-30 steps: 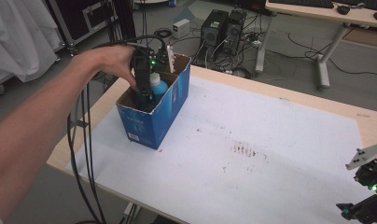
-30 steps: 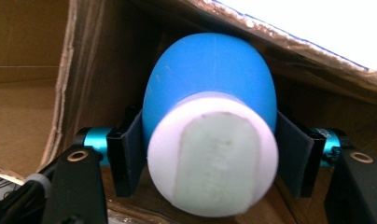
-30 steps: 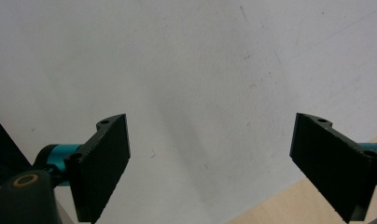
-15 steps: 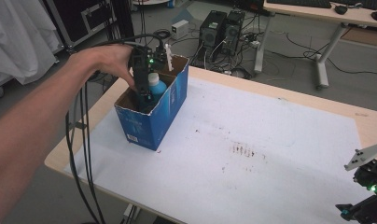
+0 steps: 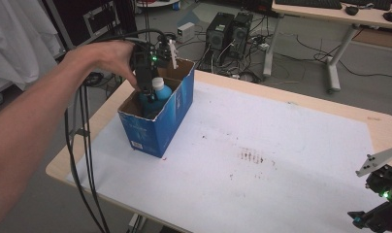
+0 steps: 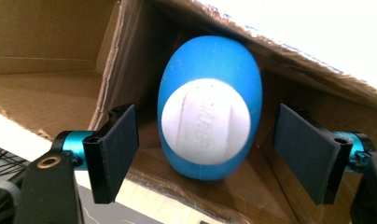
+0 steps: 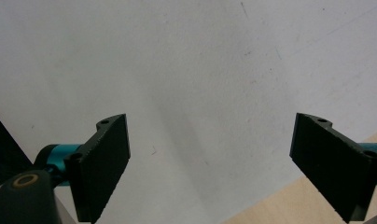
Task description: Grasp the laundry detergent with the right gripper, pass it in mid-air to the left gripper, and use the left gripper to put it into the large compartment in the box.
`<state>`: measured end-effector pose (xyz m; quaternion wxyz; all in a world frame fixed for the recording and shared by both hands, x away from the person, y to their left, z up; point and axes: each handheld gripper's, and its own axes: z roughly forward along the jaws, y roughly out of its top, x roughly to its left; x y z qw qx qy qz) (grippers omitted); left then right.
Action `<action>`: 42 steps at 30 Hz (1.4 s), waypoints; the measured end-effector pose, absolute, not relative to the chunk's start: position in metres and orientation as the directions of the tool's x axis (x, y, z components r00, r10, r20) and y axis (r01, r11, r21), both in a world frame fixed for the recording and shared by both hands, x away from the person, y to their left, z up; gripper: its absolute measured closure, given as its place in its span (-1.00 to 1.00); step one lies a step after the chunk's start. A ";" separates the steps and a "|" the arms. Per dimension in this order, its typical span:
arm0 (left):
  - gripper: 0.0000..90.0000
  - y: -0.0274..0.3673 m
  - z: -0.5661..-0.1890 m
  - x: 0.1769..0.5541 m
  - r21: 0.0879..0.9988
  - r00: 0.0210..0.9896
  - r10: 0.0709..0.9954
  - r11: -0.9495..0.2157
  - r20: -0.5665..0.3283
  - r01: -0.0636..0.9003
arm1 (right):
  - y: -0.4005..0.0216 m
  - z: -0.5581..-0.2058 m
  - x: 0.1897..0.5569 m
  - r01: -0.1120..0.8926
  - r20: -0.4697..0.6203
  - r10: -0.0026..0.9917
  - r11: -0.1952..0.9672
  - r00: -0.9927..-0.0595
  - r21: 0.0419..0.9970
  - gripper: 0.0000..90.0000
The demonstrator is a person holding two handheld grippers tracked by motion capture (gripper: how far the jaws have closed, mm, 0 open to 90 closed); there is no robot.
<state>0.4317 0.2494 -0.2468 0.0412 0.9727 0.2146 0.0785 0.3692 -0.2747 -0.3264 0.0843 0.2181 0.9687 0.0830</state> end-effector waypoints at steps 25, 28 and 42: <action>-0.57 0.170 -0.182 0.411 0.130 0.946 0.245 -0.967 0.212 0.221 | -0.271 -0.320 0.366 0.388 -0.142 0.419 0.899 -0.897 0.203 -0.74; -0.57 0.149 -0.183 0.410 0.126 0.959 0.197 -0.977 0.203 0.174 | -0.270 -0.319 0.365 0.385 -0.141 0.416 0.900 -0.898 0.202 -0.74; -0.57 0.065 -0.217 0.409 0.109 0.986 0.072 -0.992 0.151 0.056 | -0.261 -0.312 0.365 0.366 -0.150 0.398 0.908 -0.905 0.205 -0.74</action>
